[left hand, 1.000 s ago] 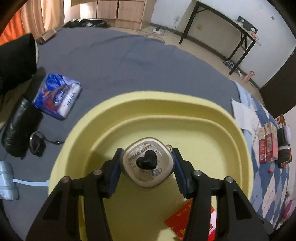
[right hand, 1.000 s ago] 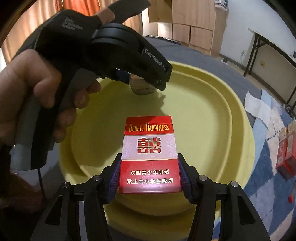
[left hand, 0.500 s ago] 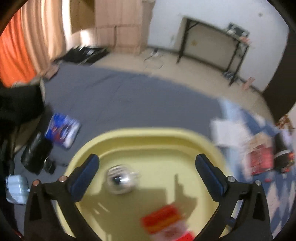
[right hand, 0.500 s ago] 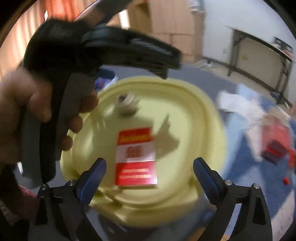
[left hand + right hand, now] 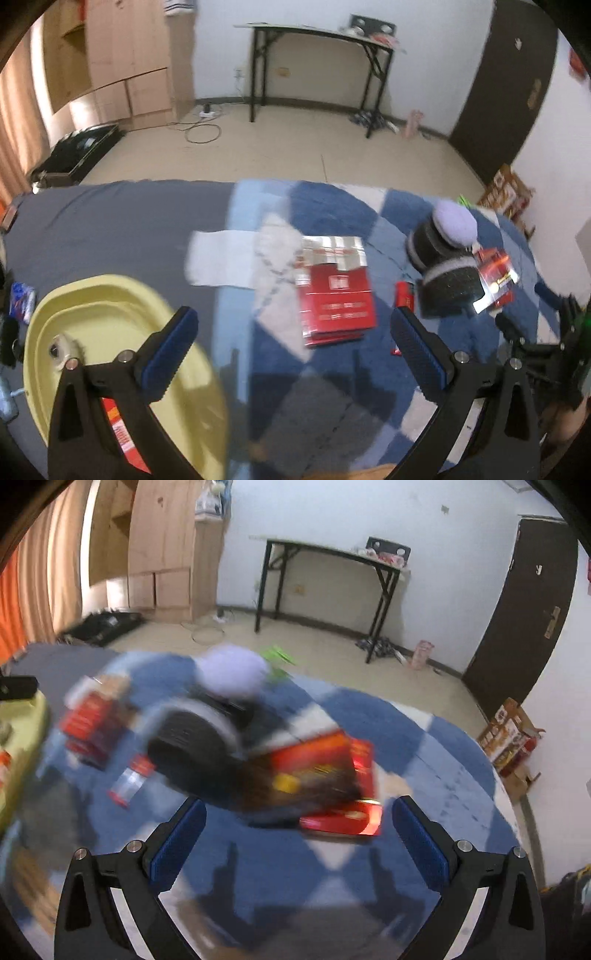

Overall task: Organize rigid objects
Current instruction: 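Grasp the Huang Shan pack with right tool while left tool grasps Hongqiqu pack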

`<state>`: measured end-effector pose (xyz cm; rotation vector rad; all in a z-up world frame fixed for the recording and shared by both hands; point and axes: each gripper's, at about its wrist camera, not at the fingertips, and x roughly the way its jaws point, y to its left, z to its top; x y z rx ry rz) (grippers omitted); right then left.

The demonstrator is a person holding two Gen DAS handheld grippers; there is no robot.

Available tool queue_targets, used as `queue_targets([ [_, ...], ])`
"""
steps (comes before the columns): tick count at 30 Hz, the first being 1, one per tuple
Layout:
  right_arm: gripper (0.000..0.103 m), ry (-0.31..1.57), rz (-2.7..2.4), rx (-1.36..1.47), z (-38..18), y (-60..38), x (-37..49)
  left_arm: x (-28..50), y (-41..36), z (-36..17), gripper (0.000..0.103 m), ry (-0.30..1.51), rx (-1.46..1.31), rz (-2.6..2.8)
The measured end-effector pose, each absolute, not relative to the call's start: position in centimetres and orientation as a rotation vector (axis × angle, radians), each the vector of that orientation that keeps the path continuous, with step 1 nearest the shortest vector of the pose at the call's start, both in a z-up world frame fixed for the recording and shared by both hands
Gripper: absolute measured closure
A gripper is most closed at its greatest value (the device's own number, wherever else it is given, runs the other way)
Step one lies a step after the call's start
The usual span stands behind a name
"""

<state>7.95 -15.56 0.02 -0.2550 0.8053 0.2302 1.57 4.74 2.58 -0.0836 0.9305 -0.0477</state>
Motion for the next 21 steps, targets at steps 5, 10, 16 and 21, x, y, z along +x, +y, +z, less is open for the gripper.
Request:
queue_targets([
  [5, 0.000, 0.742, 0.257, -0.414, -1.6, -12.6, 8.1, 3.3, 1.5, -0.1, 0.000, 0.964, 0.025, -0.024],
  [10, 0.000, 0.752, 0.254, -0.436, -4.4, -9.9, 9.5, 4.4, 1.0, -1.9, 0.000, 0.982, 0.035, -0.008],
  [16, 0.000, 0.739, 0.256, -0.475, -5.5, -9.9, 9.9, 5.8, 0.8, -2.7, 0.000, 0.971, 0.009, -0.008],
  [21, 0.002, 0.753, 0.250, -0.481, -5.6, -10.9, 11.7, 6.3, 1.2, -3.4, 0.031, 0.969, -0.024, -0.010],
])
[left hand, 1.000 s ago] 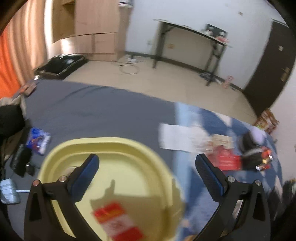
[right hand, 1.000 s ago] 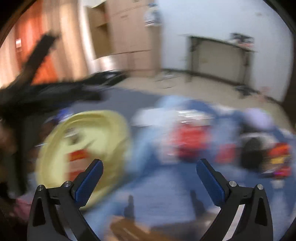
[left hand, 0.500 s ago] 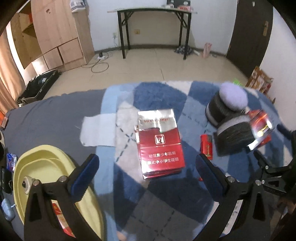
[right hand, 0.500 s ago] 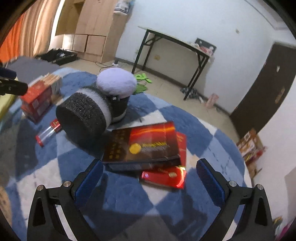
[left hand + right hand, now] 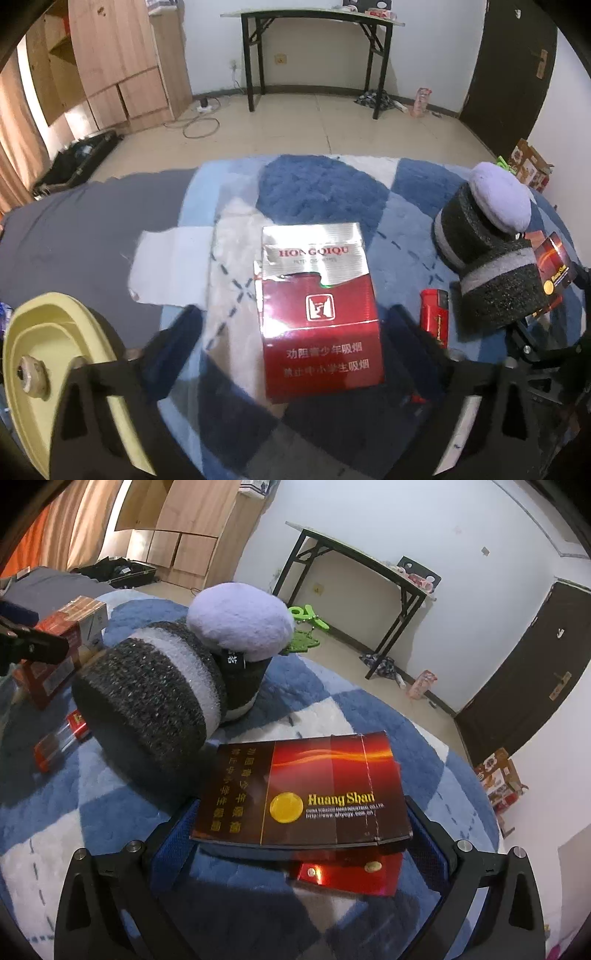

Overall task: Organize rigid objects
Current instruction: 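Grasp the Huang Shan pack with right tool while left tool grasps Hongqiqu pack, then lower both packs into the yellow basin and open both tools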

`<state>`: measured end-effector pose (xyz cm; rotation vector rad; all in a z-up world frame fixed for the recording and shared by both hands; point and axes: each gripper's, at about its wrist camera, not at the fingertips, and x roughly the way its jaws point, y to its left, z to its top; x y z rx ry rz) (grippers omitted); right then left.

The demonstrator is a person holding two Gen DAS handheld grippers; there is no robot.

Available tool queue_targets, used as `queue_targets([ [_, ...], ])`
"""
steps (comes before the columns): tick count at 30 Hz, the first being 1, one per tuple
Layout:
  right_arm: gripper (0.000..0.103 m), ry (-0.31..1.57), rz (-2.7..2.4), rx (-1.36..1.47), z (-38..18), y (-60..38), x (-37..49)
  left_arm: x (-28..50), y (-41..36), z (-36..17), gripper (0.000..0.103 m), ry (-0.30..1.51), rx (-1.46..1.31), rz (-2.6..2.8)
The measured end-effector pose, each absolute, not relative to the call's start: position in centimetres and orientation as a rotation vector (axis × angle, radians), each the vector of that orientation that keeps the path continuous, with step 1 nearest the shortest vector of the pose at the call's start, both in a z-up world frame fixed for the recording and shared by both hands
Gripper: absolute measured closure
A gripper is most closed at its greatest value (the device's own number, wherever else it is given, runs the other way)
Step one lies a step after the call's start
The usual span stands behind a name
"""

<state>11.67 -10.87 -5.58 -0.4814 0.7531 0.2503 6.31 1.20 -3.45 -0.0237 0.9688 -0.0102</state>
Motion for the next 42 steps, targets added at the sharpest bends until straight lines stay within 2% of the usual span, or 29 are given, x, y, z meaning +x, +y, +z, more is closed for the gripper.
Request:
queue_targets([
  [2, 0.010, 0.758, 0.251, -0.472, -5.4, -11.0, 12.2, 6.4, 1.3, -3.4, 0.045, 0.971, -0.044, -0.031],
  [3, 0.012, 0.760, 0.257, -0.465, -5.3, -11.3, 12.3, 6.4, 1.4, -3.4, 0.046, 0.968, -0.048, -0.034],
  [12, 0.013, 0.693, 0.243, -0.333, -2.8, -15.2, 10.2, 3.5, 4.4, 2.6, 0.046, 0.833, -0.121, -0.055],
  [16, 0.013, 0.656, 0.242, -0.243, 0.4, -17.0, 9.0, 0.5, 8.1, 7.1, 0.046, 0.770, -0.108, -0.033],
  [20, 0.013, 0.561, 0.359, -0.260, 4.7, -13.7, 5.8, -3.7, 14.0, 8.7, 0.046, 0.758, -0.098, -0.005],
  [25, 0.013, 0.566, 0.617, -0.198, 7.9, -5.8, 2.9, -9.5, 22.2, 6.9, 0.046, 0.805, -0.125, 0.116],
  [30, 0.013, 0.685, 0.805, -0.135, 6.1, 2.9, 1.6, -12.4, 26.1, 3.4, 0.046, 0.883, -0.176, 0.182],
  [36, 0.013, 0.858, 0.937, -0.193, 2.0, 11.1, 1.2, -14.3, 27.7, -1.4, 0.046, 0.965, -0.231, 0.129],
  [42, 0.013, 0.928, 0.922, -0.256, -0.3, 14.3, 4.1, -13.5, 26.5, -4.8, 0.046, 1.048, -0.179, 0.093],
])
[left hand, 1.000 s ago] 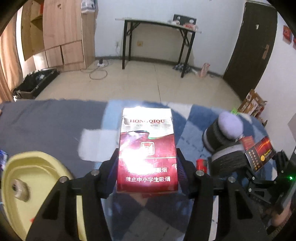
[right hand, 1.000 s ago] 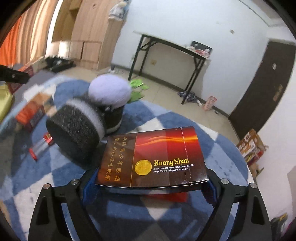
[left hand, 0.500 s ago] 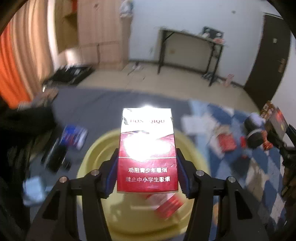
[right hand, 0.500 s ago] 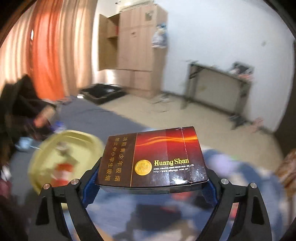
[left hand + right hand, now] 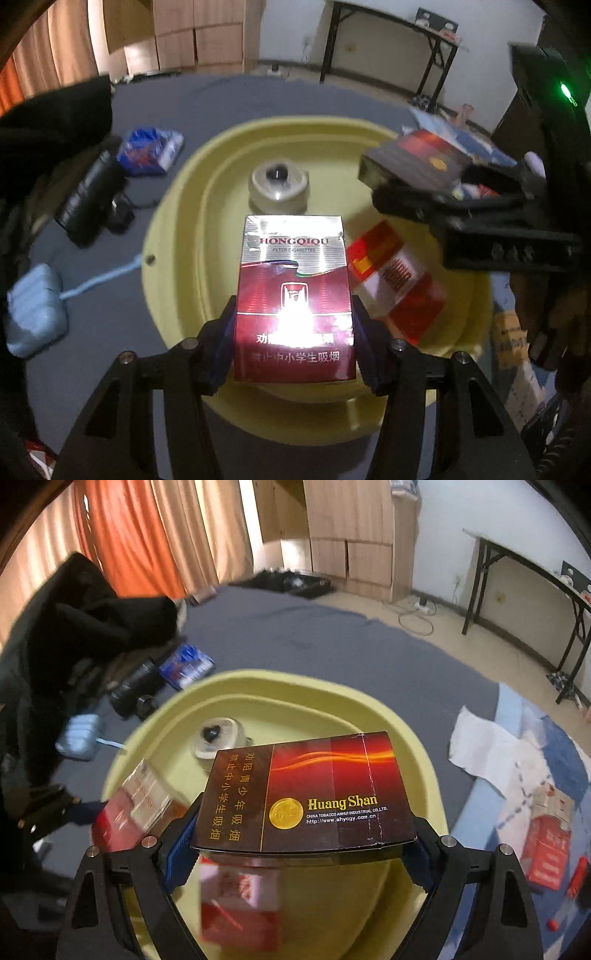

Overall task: Organize rigid objects
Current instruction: 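Lower both packs into the yellow basin and open both tools, then grasp a red pack with right tool while left tool grasps Hongqi pack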

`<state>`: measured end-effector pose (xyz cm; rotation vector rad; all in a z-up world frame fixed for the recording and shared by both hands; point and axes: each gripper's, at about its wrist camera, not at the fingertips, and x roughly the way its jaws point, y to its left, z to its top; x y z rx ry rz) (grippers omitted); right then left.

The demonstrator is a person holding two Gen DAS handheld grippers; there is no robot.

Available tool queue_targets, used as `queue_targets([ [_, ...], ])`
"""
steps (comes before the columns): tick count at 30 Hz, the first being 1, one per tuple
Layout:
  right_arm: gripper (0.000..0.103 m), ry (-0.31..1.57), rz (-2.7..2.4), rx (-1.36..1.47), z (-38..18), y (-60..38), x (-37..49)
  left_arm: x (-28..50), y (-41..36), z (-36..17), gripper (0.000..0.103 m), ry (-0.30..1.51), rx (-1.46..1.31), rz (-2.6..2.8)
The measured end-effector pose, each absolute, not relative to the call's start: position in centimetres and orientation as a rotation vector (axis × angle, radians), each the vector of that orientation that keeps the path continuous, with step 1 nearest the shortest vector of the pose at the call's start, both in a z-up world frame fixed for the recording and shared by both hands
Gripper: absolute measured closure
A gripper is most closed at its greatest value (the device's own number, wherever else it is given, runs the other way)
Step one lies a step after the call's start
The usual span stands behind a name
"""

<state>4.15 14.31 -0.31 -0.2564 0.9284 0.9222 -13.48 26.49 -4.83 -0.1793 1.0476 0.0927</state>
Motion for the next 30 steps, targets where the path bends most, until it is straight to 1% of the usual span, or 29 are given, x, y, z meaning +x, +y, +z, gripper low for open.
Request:
queue_targets([
  [4, 0.013, 0.961, 0.923, -0.282, -1.1, 15.6, 5.5, -12.8, 26.3, -5.7, 0.046, 1.065, -0.181, 0.092],
  [7, 0.008, 0.961, 0.924, -0.306, -1.6, 16.9, 6.0, -12.5, 26.3, -5.9, 0.043, 1.061, -0.192, 0.099],
  [8, 0.006, 0.955, 0.927, -0.316, -1.6, 17.2, 5.9, -12.4, 26.3, -6.0, 0.038, 1.058, -0.196, 0.095],
  [9, 0.002, 0.958, 0.931, -0.317, -1.6, 17.4, 5.9, -12.5, 26.4, -5.9, 0.027, 1.051, -0.209, 0.091],
  [10, 0.000, 0.960, 0.933, -0.304, -1.5, 17.6, 5.7, -12.6, 26.5, -5.8, 0.024, 1.040, -0.223, 0.088],
  [12, 0.001, 0.942, 0.930, -0.253, -0.5, 17.1, 5.3, -12.7, 26.7, -5.3, 0.012, 1.024, -0.253, 0.087],
  [13, 0.001, 0.922, 0.915, -0.222, 0.2, 16.4, 5.4, -12.7, 26.6, -4.7, 0.008, 1.012, -0.257, 0.099],
  [14, 0.000, 0.893, 0.881, -0.193, 1.1, 15.3, 5.6, -12.5, 26.4, -4.2, 0.000, 1.002, -0.249, 0.111],
  [18, 0.000, 0.806, 0.726, -0.075, 4.4, 8.4, 7.1, -10.9, 24.7, -0.3, 0.000, 0.935, -0.180, 0.109],
  [22, 0.000, 0.751, 0.515, 0.005, 6.4, -2.7, 8.4, -7.8, 21.1, 2.8, 0.000, 0.940, -0.197, 0.054],
  [27, 0.000, 0.776, 0.266, -0.019, 5.7, -17.1, 9.5, -3.7, 13.3, 5.7, 0.000, 0.934, -0.199, -0.046],
  [30, 0.000, 0.843, 0.142, 0.052, 3.7, -24.3, 10.1, -1.1, 8.0, 4.9, 0.000, 0.949, -0.212, -0.067],
])
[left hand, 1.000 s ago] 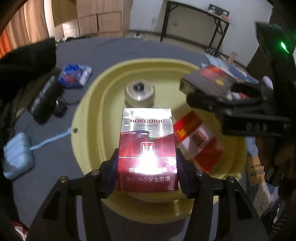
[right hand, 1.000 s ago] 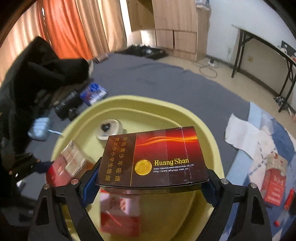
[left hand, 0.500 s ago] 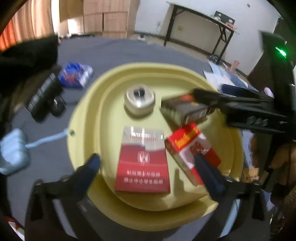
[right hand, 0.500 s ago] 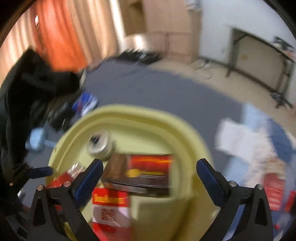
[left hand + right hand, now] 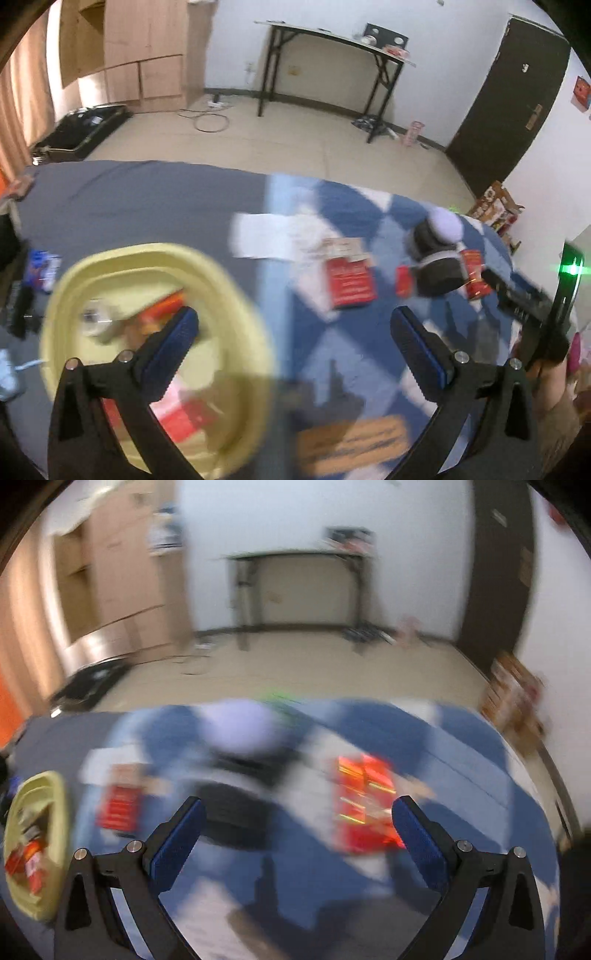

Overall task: Organize rigid objects
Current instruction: 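Grasp a red pack with right tool while left tool grasps Hongqi pack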

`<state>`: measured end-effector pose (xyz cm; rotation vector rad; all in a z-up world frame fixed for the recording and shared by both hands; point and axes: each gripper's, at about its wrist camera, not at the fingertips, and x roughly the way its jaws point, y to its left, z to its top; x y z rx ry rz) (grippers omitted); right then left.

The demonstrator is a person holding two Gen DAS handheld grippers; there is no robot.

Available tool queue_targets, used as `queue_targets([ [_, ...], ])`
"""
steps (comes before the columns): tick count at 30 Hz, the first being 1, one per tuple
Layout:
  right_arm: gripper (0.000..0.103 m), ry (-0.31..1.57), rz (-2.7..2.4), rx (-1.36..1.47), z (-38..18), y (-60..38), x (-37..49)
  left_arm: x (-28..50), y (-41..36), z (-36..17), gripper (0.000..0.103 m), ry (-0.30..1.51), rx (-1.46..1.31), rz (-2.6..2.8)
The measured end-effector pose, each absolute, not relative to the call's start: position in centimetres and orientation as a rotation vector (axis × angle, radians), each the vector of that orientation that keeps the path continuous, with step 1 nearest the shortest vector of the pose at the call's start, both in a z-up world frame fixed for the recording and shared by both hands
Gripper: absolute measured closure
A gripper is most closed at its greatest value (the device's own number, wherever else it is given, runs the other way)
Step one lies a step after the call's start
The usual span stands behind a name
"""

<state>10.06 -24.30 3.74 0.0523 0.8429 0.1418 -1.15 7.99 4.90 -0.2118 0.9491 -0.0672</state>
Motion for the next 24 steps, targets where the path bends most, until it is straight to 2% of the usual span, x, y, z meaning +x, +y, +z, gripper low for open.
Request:
queue_targets([
  [3, 0.000, 0.876, 0.115, 0.107, 1.4, -28.4, 10.0, 1.7, 3.7, 2.0, 0.000, 0.981, -0.187, -0.073],
  [7, 0.000, 0.881, 0.155, 0.064, -1.6, -28.3, 10.4, 4.6, 0.5, -1.1, 0.000, 1.017, -0.120, -0.008],
  [13, 0.001, 0.853, 0.166, 0.017, -4.4, -27.2, 13.1, 7.7, 0.5, -4.6, 0.000, 1.041, -0.120, 0.127],
  [16, 0.004, 0.869, 0.165, 0.002, -6.0, -25.6, 14.7, 8.8, 0.7, -6.1, 0.003, 1.057, -0.154, 0.139],
  [19, 0.023, 0.868, 0.153, -0.043, -6.5, -24.9, 15.1, 8.9, 1.0, -6.5, 0.027, 1.024, -0.164, 0.153],
  [20, 0.030, 0.859, 0.151, -0.054, -6.4, -24.7, 15.0, 8.7, 1.1, -6.4, 0.046, 1.005, -0.152, 0.154],
  [21, 0.048, 0.848, 0.149, -0.064, -6.3, -24.6, 14.9, 8.6, 1.0, -6.2, 0.046, 0.991, -0.137, 0.155],
  [24, 0.047, 0.829, 0.180, -0.074, -5.8, -24.3, 14.4, 7.7, 1.6, -5.3, 0.046, 0.973, -0.156, 0.132],
])
